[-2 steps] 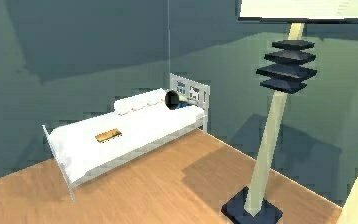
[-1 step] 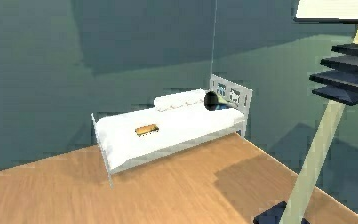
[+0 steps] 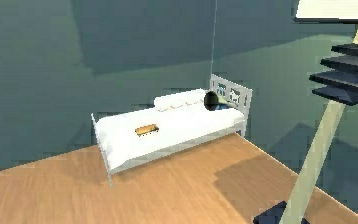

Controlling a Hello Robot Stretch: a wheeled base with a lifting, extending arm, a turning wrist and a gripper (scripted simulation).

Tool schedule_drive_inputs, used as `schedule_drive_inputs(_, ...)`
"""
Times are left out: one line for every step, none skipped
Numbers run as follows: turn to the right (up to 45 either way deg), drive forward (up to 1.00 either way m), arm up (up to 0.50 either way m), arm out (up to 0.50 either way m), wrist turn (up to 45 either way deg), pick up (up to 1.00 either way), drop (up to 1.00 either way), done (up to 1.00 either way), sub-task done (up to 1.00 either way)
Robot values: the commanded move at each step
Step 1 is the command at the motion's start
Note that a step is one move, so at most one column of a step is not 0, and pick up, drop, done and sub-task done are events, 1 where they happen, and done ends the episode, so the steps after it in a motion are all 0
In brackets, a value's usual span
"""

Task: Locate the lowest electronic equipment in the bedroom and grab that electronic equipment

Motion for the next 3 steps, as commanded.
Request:
schedule_drive_inputs(0.0, 0.0, 0.14, 0.0, 0.0, 0.0, 0.0, 0.0, 0.0)
schedule_drive_inputs(0.0, 0.0, 0.0, 0.48, 0.0, 0.0, 0.0, 0.0, 0.0)
schedule_drive_inputs(0.0, 0.0, 0.0, 0.0, 45.0, 0.0, 0.0, 0.0, 0.0)
